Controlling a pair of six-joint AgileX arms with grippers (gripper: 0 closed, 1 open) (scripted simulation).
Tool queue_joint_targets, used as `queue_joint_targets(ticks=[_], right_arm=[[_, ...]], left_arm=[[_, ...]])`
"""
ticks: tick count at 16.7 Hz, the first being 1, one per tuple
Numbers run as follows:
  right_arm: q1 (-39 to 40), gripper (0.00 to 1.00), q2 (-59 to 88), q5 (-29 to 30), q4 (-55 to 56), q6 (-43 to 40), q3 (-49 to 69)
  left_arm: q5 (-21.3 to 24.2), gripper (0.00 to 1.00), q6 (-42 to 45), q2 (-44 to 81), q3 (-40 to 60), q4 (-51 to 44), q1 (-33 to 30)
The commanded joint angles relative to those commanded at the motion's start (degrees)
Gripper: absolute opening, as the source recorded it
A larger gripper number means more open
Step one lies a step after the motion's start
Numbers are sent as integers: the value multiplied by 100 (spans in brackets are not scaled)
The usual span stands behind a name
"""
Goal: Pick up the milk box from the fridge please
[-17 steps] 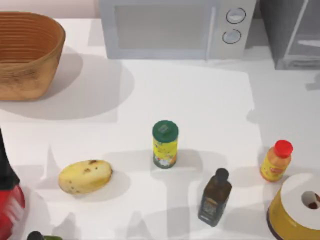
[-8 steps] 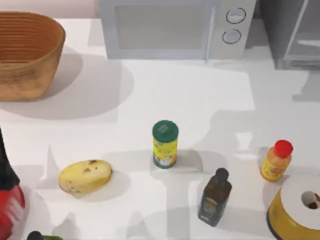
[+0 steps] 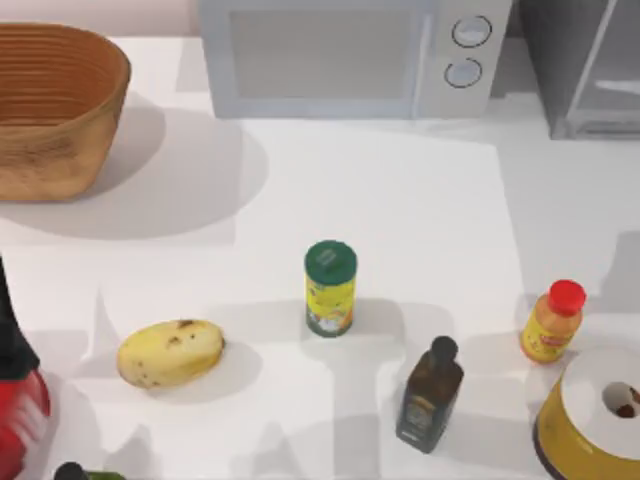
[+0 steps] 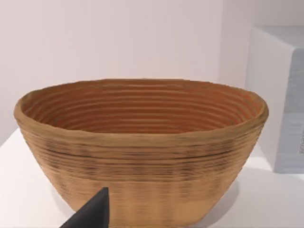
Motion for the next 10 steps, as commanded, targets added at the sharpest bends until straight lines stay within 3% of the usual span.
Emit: queue_joint_targets(ticks=[5, 10], right_arm=[[301, 0, -2225, 276, -1435, -28, -934], [422, 0, -2953, 385, -1947, -49, -1245]], left_arm=[[0, 100, 0, 0, 0, 0, 0], [0, 100, 0, 0, 0, 0, 0]])
